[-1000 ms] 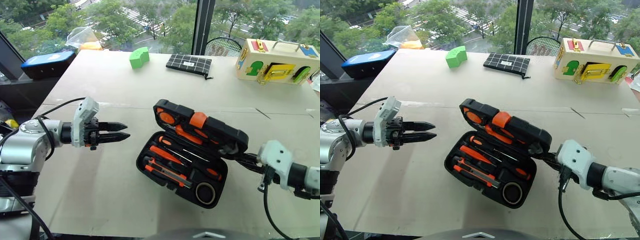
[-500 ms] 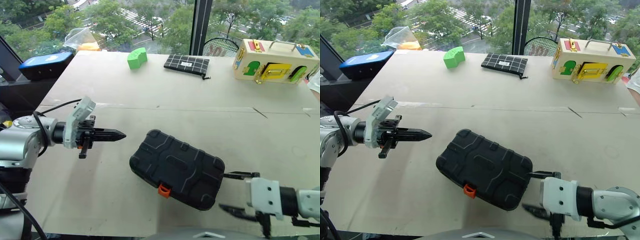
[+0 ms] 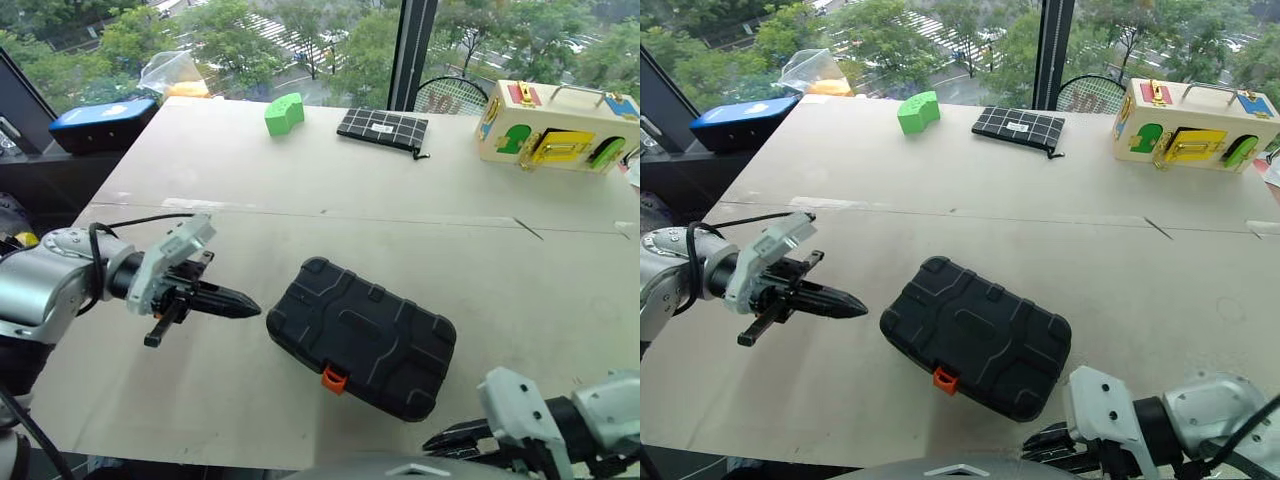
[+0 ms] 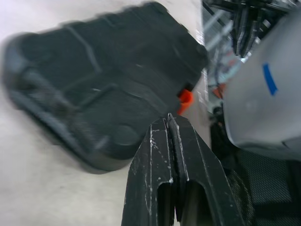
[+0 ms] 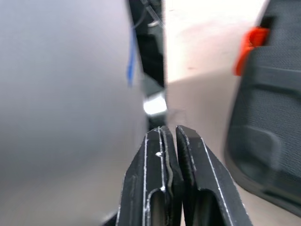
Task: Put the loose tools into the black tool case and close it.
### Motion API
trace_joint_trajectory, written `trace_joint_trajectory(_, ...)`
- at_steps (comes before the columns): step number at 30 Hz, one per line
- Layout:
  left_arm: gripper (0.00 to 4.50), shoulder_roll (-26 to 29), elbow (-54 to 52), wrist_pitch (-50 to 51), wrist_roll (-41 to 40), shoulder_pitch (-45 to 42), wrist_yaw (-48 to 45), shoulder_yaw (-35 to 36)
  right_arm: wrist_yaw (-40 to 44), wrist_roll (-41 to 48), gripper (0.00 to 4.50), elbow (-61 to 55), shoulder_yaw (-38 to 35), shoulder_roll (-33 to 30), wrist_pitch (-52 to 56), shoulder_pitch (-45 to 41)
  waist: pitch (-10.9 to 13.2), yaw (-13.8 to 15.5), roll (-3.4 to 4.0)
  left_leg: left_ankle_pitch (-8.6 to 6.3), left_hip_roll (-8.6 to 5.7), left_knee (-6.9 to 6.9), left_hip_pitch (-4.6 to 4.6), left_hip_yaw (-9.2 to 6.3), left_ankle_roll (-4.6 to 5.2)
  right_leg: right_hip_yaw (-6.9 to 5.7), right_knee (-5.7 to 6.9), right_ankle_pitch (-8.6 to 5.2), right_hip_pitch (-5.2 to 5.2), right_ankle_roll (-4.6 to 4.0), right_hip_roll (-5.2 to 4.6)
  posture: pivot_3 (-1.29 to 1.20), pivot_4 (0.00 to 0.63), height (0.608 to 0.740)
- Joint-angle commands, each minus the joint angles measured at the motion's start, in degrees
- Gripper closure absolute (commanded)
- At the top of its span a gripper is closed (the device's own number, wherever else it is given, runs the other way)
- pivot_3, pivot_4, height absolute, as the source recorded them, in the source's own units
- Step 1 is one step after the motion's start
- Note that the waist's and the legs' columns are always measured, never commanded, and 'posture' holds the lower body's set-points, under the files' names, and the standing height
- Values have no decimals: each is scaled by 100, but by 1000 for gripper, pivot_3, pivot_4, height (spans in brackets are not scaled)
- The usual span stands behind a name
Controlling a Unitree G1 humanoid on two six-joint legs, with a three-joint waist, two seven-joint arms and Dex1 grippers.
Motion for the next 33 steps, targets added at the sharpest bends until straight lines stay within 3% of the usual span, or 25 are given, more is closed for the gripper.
trace_joint_trajectory(1, 4500, 124, -260, -323, -63, 51, -42, -103, 240, -66, 4424, 146, 563, 62, 267, -781, 0, 5, 0, 0, 0, 0, 0, 0, 0, -1, 0, 0, -1, 0, 1, 0, 150, 740)
trace_joint_trajectory(7, 4500, 197, -496, -384, -164, 348, -42, 21, -187, 916, 4424, -35, 1363, 968, 1048, -2179, -2, 8, -5, 0, 1, -2, -6, -2, 0, -3, 2, 1, -7, -1, 8, 0, 150, 740)
trace_joint_trajectory(11, 4500, 340, -717, -328, -327, 611, -42, 224, -640, 1190, 4424, -196, 1469, 1184, 1386, -2234, 0, 46, -2, 0, 3, -3, -7, 0, 0, -3, 2, 0, -9, -2, 7, 0, 150, 740)
trace_joint_trajectory(13, 4500, 376, -726, -345, -349, 683, -42, 273, -1233, 911, 4424, 18, 1397, 1432, 1490, -2163, 0, 70, -1, 0, 4, -4, -9, 1, 0, -2, 2, 0, -11, -2, 6, 0, 150, 740)
trace_joint_trajectory(17, 4500, 416, -741, -341, -411, 761, -42, 332, -1787, 477, 4424, -34, 1196, 1236, 1725, -1915, 2, 78, 3, 0, 3, -1, -8, 7, 0, 2, 4, 0, -14, -1, 4, 0, 150, 740)
trace_joint_trajectory(23, 4500, 387, -871, -440, -510, 717, -42, 236, -1777, 187, 4424, -257, 1341, 640, 1811, -1492, -2, 79, -2, 0, 3, 0, -8, 11, 0, 5, 4, 1, -15, -3, 2, 0, 150, 740)
trace_joint_trajectory(33, 4500, 142, -785, -640, -309, 571, -42, 99, -1941, -630, 4424, 8, 1937, 748, 1823, -1645, -3, 80, -4, 0, 3, 12, -6, 25, 0, 17, 3, 6, -16, -10, 4, 0, 150, 740)
